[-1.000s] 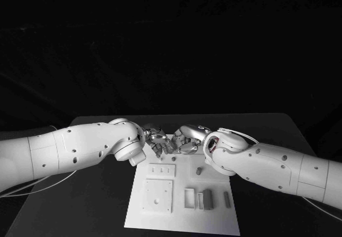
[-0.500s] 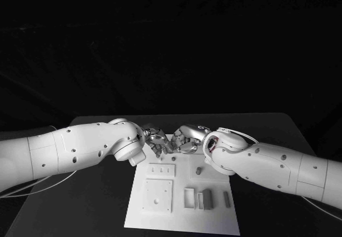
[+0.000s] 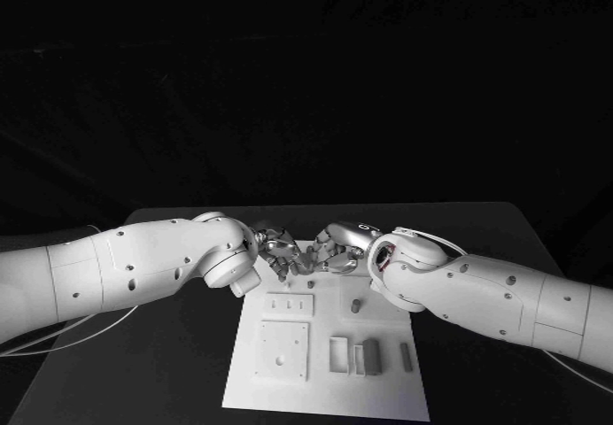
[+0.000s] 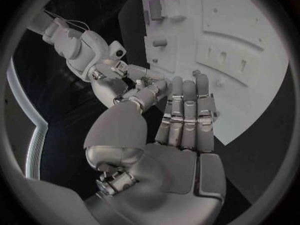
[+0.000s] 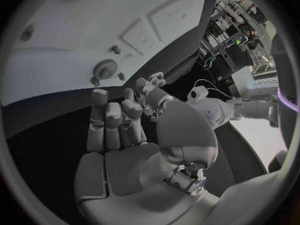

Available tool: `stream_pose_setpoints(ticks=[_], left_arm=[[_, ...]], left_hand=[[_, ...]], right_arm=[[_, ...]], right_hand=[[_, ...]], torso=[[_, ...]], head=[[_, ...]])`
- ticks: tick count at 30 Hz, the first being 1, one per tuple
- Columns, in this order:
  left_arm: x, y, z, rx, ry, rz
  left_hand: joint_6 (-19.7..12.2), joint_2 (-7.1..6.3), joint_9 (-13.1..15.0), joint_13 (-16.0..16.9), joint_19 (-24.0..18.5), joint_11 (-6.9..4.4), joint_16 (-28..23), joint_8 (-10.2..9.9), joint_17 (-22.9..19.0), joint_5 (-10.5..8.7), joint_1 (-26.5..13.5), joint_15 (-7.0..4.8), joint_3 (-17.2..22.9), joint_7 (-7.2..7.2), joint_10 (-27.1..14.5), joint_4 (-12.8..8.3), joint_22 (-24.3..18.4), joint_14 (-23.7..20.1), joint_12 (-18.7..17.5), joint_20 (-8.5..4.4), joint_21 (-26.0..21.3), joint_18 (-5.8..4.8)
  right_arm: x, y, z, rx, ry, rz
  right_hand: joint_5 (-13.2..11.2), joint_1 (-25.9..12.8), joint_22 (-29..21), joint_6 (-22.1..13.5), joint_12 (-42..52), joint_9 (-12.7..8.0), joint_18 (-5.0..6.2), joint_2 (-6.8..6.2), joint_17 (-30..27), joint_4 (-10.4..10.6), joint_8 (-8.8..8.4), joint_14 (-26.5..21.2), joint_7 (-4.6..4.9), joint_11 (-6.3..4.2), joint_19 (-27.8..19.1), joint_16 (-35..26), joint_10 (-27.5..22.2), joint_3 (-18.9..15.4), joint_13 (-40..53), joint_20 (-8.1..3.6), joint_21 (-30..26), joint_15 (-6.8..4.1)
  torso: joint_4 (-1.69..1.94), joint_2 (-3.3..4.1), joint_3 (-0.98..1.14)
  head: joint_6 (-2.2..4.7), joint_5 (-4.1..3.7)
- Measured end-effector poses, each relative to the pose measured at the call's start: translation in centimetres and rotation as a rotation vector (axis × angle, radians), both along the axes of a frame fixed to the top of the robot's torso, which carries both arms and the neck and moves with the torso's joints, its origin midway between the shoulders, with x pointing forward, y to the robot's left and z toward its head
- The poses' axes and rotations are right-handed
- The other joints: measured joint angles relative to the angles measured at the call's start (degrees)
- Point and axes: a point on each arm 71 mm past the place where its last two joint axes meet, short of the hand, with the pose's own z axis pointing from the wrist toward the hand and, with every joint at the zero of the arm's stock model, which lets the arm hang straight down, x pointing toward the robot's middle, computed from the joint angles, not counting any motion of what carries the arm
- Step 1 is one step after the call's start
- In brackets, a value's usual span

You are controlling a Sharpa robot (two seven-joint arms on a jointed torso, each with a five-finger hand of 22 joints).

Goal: Assemble the parts on the task board

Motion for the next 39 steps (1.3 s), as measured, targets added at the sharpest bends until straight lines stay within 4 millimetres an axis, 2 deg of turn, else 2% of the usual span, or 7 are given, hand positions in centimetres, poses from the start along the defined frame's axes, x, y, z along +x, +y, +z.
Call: stream_pose_setpoints(ticks=[7,9,15,18,25,30,39], left_arm=[[0.1,0.6,0.0,0.012,-0.003,0.01],[0.1,0.8,0.0,0.021,-0.007,0.011],[0.2,1.2,-0.1,0.049,-0.011,0.014],[0.2,1.2,-0.1,0.063,-0.01,0.011],[0.1,1.3,-0.2,0.1,0.002,0.003],[0.1,1.1,-0.5,0.144,0.013,-0.001],[0.5,0.6,-1.0,0.201,0.035,0.004]], left_hand=[[0.41,-0.08,0.0,0.82,1.89,-0.93,2.0,0.37,0.03,-0.55,-0.91,-1.15,-0.75,0.41,2.14,0.03,1.23,1.39,1.12,-0.86,1.25,0.1],[0.45,-0.37,0.01,1.21,2.37,-1.29,2.74,1.37,0.17,-0.82,-1.58,-1.48,-0.87,0.39,2.72,0.15,1.72,1.89,1.56,-1.33,1.68,0.09],[1.71,-1.53,0.01,2.71,4.0,-2.37,5.39,1.83,0.65,-0.46,-2.67,-2.68,-1.35,-0.16,4.21,0.63,3.49,3.09,3.34,-2.36,3.02,0.09],[2.05,-2.0,0.01,3.49,4.78,-2.86,6.56,2.9,0.77,-0.45,-3.14,-3.1,-1.53,-0.44,4.71,0.81,4.34,3.52,4.22,-2.73,3.68,0.08],[2.6,-2.39,0.01,4.98,5.64,-3.47,8.75,3.56,0.81,0.15,-3.6,-3.89,-1.73,-0.96,5.31,1.0,6.01,4.31,5.95,-3.58,4.78,0.03],[2.66,-2.41,0.01,5.54,6.05,-3.57,9.48,3.56,0.79,0.8,-4.13,-4.11,-1.69,-1.03,5.42,1.05,6.74,4.54,6.54,-3.98,5.02,-0.02],[2.78,-2.58,0.01,5.97,6.07,-3.57,10.2,3.56,0.61,1.1,-4.3,-4.12,-1.56,-1.14,5.42,1.17,7.29,4.54,7.22,-3.99,5.23,-0.02]], right_arm=[[0.5,-2.7,-0.2,-0.015,-0.001,-0.046],[0.6,-3.6,-0.2,-0.019,-0.002,-0.061],[0.9,-5.9,-0.3,-0.028,-0.006,-0.101],[1.1,-6.7,-0.3,-0.029,-0.008,-0.117],[1.6,-8.3,0.5,-0.011,-0.02,-0.157],[2.1,-9.3,1.4,0.024,-0.031,-0.189],[3.7,-11.1,3.5,0.112,-0.039,-0.261]], right_hand=[[0.0,0.0,0.0,-0.01,-0.22,0.0,0.0,0.0,-0.06,0.0,0.0,0.0,0.01,-0.02,0.0,0.0,0.05,0.0,-0.06,0.0,0.0,0.02],[0.0,0.0,0.0,-0.01,-0.22,0.0,0.0,0.0,-0.06,0.0,0.0,0.0,0.01,-0.07,0.0,0.0,0.1,0.0,-0.06,0.0,0.0,0.02],[0.0,0.0,0.0,-0.01,-0.22,0.0,0.0,0.0,-0.08,0.0,0.0,0.05,0.02,-0.05,0.0,0.0,0.12,0.0,-0.06,0.0,0.0,0.14],[0.0,0.0,0.0,-0.02,-0.22,0.0,0.0,0.0,-0.12,0.0,0.0,0.05,0.02,-0.05,0.0,0.0,0.13,0.0,-0.06,0.0,0.0,0.14],[0.24,0.0,0.0,-0.02,-0.22,0.06,0.0,0.0,-0.12,0.0,0.0,0.06,0.03,-0.04,0.0,0.0,0.14,0.0,-0.12,0.0,0.0,0.16],[0.46,0.0,0.0,-0.02,-0.45,0.06,0.0,0.0,-0.18,0.0,0.0,0.01,0.03,-0.04,0.0,0.0,0.14,0.0,-0.12,0.0,0.0,0.13],[0.46,0.0,0.0,-0.03,-0.45,0.11,0.0,-0.01,-0.23,0.0,0.0,0.02,0.03,-0.04,-0.01,0.0,0.15,0.0,-0.18,0.0,0.0,-0.09]], torso=[[0.03,-0.03,-0.01],[0.02,-0.03,0.0],[-0.05,-0.05,0.03],[-0.05,-0.05,0.06],[-0.05,-0.08,0.11],[-0.01,-0.13,0.07],[-0.04,-0.31,0.03]], head=[[-0.14,0.14],[-0.22,0.23],[-0.45,0.48],[-0.53,0.53],[-0.87,0.58],[-1.38,0.65],[-2.83,0.68]])
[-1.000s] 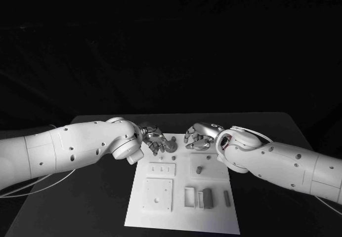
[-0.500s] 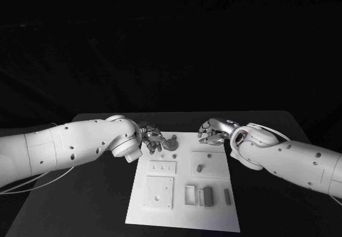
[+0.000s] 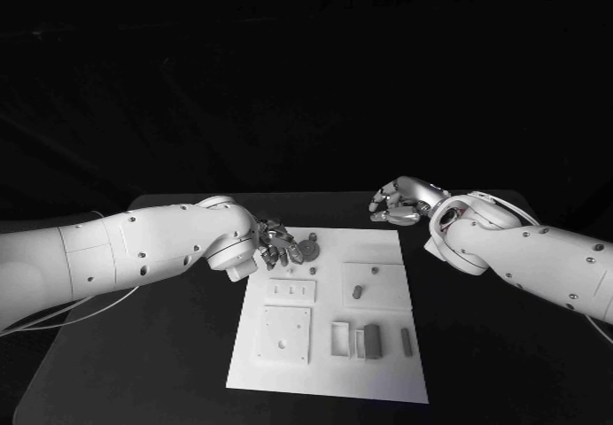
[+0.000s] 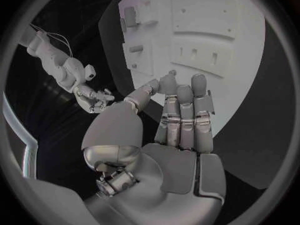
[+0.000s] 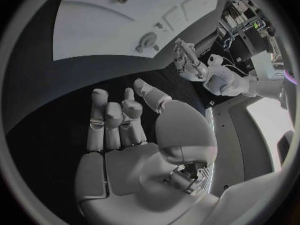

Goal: Assemble the parts on the task board

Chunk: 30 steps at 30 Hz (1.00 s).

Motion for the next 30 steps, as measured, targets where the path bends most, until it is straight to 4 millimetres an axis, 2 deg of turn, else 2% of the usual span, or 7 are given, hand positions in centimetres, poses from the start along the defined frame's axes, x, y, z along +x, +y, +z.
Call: stream_pose_setpoints(ticks=[7,17,22,30], left_arm=[[0.1,-0.3,-0.9,0.041,0.019,0.006],[0.1,-0.2,-2.0,0.081,0.059,0.004],[-0.2,-0.1,-2.7,0.093,0.088,-0.004],[-0.6,0.0,-3.6,0.112,0.131,-0.017]], left_hand=[[0.11,0.02,0.01,0.39,0.38,-0.2,0.88,-0.01,-0.25,1.25,-0.44,-0.19,0.0,-0.1,0.2,-0.01,0.68,0.2,0.65,-0.2,0.22,-0.07],[0.14,0.31,0.02,0.58,0.38,-0.2,1.12,0.22,-0.4,1.25,-0.67,-0.19,0.32,-0.14,0.2,-0.01,0.98,0.19,0.93,-0.2,0.44,-0.47],[0.15,0.49,0.02,0.74,0.59,-0.2,1.55,0.23,-0.51,1.92,-0.84,-0.19,0.47,-0.15,0.2,-0.17,1.29,0.19,1.27,-0.41,0.44,-0.63],[0.17,0.8,0.02,0.85,0.59,-0.2,1.62,0.21,-0.57,1.92,-1.01,-0.19,0.47,-0.16,0.2,-0.17,1.54,0.19,1.55,-0.4,0.44,-0.71]], right_arm=[[0.9,-0.9,0.8,0.025,-0.016,-0.032],[2.4,-2.0,1.5,0.052,-0.023,-0.083],[2.7,-2.3,1.6,0.059,-0.021,-0.096],[2.8,-2.3,1.6,0.068,-0.016,-0.102]], right_hand=[[0.22,0.0,0.0,0.0,-0.22,0.0,0.0,0.0,-0.06,0.0,0.0,0.01,0.0,0.01,0.0,-0.22,0.01,0.0,-0.06,0.0,0.0,0.01],[0.22,0.0,0.0,-0.01,-0.22,-0.01,0.0,0.0,-0.06,0.0,0.0,0.02,0.01,0.25,0.0,-0.22,-0.06,0.0,-0.05,0.0,0.0,0.03],[0.22,0.0,0.0,-0.01,-0.22,-0.01,0.0,0.0,-0.07,0.0,-0.12,0.01,0.01,0.25,0.0,-0.22,-0.06,0.0,-0.06,0.0,0.0,0.05],[0.22,0.0,0.0,-0.01,-0.22,0.04,0.0,0.0,-0.11,0.0,-0.24,-0.02,0.01,0.24,0.0,-0.22,-0.04,0.0,-0.11,0.0,0.0,0.1]], torso=[[-0.01,-0.1,-0.05],[0.07,-0.04,-0.03],[0.07,0.03,-0.02],[-0.01,0.07,-0.02]], head=[[-0.69,-0.16],[-1.77,0.02],[-2.2,0.1],[-2.85,0.33]])
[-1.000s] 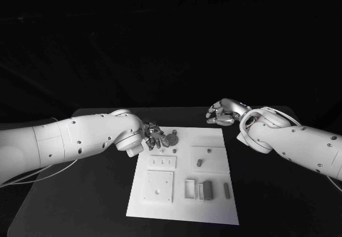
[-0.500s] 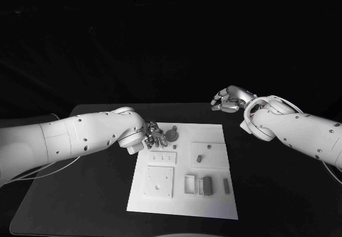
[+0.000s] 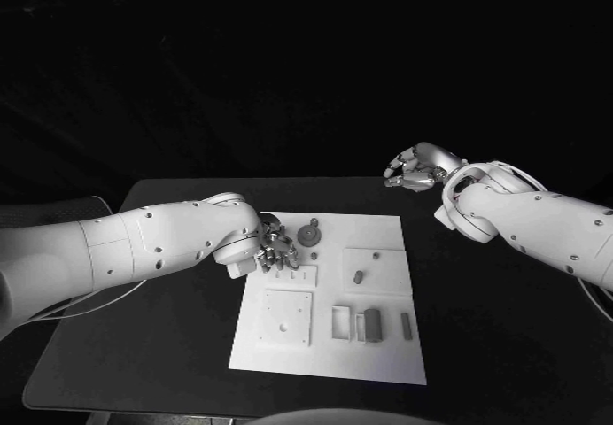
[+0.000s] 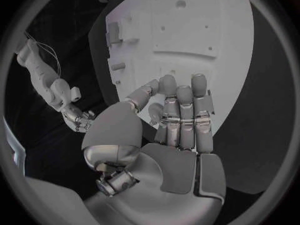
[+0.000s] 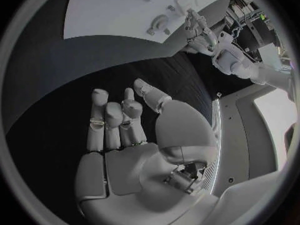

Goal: Assemble the parts on the task board

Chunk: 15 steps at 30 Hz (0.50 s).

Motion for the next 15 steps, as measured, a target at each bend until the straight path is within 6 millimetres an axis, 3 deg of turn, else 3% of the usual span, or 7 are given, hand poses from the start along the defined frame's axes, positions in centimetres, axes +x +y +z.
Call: stream_pose_setpoints(ticks=[15], left_arm=[[-0.27,-0.03,-0.24,0.013,0.019,-0.019]], left_hand=[[0.01,0.41,0.0,0.57,0.0,-0.21,1.54,-0.2,-0.24,1.88,-0.42,0.0,0.07,-0.01,0.21,-0.24,1.19,0.0,1.0,0.01,0.23,0.09]], right_arm=[[0.05,0.08,0.0,0.005,0.004,-0.002]], right_hand=[[0.0,0.0,0.0,0.0,0.0,-0.01,0.0,0.0,0.0,0.0,0.0,0.03,0.0,-0.02,0.0,0.0,0.03,0.0,0.01,0.0,0.0,0.11]], torso=[[0.04,-0.03,-0.06]], head=[[-0.48,-0.27]])
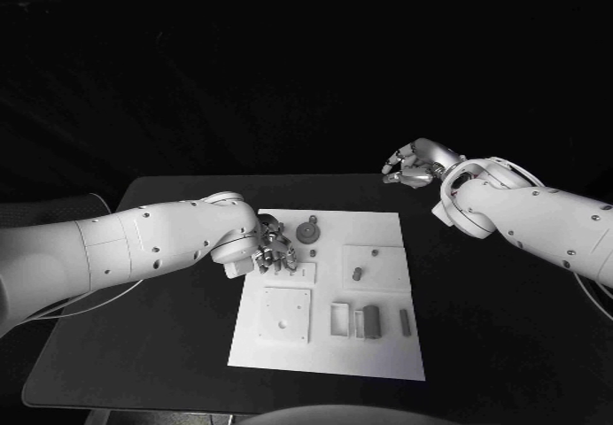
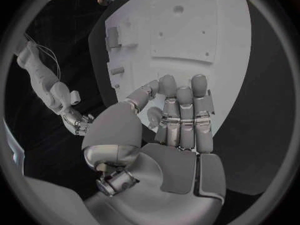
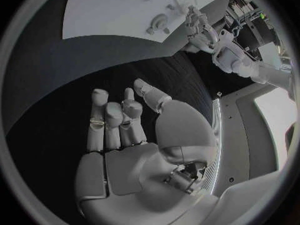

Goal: Assemble the parts on the task board

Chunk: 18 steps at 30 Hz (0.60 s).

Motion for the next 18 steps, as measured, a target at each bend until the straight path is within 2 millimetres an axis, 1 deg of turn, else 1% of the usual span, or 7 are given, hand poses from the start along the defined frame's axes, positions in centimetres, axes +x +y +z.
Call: stream_pose_setpoints(ticks=[4,6,9,15,16,18], left_arm=[[0.0,0.04,-0.02,0.007,-0.003,-0.005],[0.0,0.04,-0.02,0.012,-0.005,-0.01],[0.0,0.03,-0.06,0.021,-0.01,-0.017],[-0.05,0.07,-0.44,0.038,-0.017,-0.027],[-0.04,0.09,-0.48,0.041,-0.019,-0.028],[-0.01,0.11,-0.49,0.044,-0.022,-0.03]], left_hand=[[0.0,0.07,0.0,0.19,0.39,0.0,0.45,0.01,-0.05,0.0,-0.4,0.0,0.0,0.0,0.0,0.0,0.29,0.0,0.43,-0.21,0.26,0.0],[0.0,-0.02,0.01,0.27,0.39,-0.03,0.69,0.23,-0.05,0.0,-0.64,0.0,-0.01,0.0,0.03,0.0,0.42,0.0,0.71,-0.22,0.25,0.0],[0.0,-0.03,0.01,0.44,0.4,-0.23,1.07,0.44,-0.06,0.0,-0.75,-0.2,-0.01,0.0,0.22,-0.01,0.72,0.2,1.06,-0.22,0.37,0.0],[0.01,-0.22,0.02,0.78,0.81,-0.51,1.77,0.82,-0.11,0.0,-1.06,-0.25,-0.14,-0.01,0.09,-0.01,1.25,0.19,1.77,-0.62,0.67,0.0],[0.01,-0.28,0.02,0.89,0.81,-0.52,2.0,0.86,-0.15,0.0,-1.12,-0.51,-0.26,-0.01,0.09,0.1,1.39,0.22,1.99,-0.63,0.67,0.0],[0.01,-0.29,0.02,0.98,0.82,-0.53,2.35,0.87,-0.18,-0.01,-1.13,-0.63,-0.25,-0.01,0.1,0.12,1.48,0.2,2.22,-0.63,0.83,0.0]], right_arm=[[0.0,0.0,0.0,0.0,0.001,0.0],[0.0,0.01,0.0,0.001,0.001,-0.001],[0.0,0.09,-0.01,0.001,0.001,0.0],[0.0,0.15,-0.01,0.002,0.002,0.001],[0.0,0.15,-0.01,0.002,0.002,0.001],[0.0,0.14,-0.01,0.002,0.002,0.001]], right_hand=[[0.0,0.0,0.0,0.0,0.0,0.0,0.0,0.0,0.0,0.0,0.0,-0.24,0.0,0.0,0.0,0.0,0.0,0.0,0.0,0.0,0.0,-0.11],[0.0,0.0,0.0,-0.18,0.0,0.0,0.0,0.0,0.0,0.0,0.0,-0.28,0.18,0.0,0.0,0.0,0.01,0.0,0.0,0.0,0.0,-0.09],[0.0,0.0,0.0,-0.18,-0.16,0.0,0.0,0.0,0.0,0.0,0.0,-0.29,0.18,0.0,0.0,0.0,0.01,0.0,0.0,0.0,0.0,-0.08],[0.0,-0.17,0.0,-0.18,-0.22,0.05,0.0,-0.17,0.0,0.0,0.0,-0.29,0.18,-0.01,0.0,0.0,0.01,0.0,0.01,0.0,0.0,-0.08],[0.0,-0.17,0.0,-0.18,-0.22,0.05,0.0,-0.17,0.0,0.0,0.0,-0.3,0.18,-0.01,0.0,0.0,0.01,0.0,0.01,0.0,0.0,-0.07],[0.0,-0.23,0.0,-0.18,-0.22,0.05,0.0,-0.23,0.0,0.0,0.0,-0.3,0.18,-0.01,0.0,0.0,0.01,0.0,0.01,0.0,0.0,-0.07]], torso=[[-0.02,0.0,0.01],[-0.02,0.0,0.02],[-0.02,0.0,0.03],[-0.06,0.03,0.05],[-0.07,0.03,0.05],[-0.08,0.03,0.05]], head=[[-0.01,-0.01],[-0.04,0.04],[-0.1,0.07],[-0.22,0.09],[-0.23,0.1],[-0.24,0.09]])
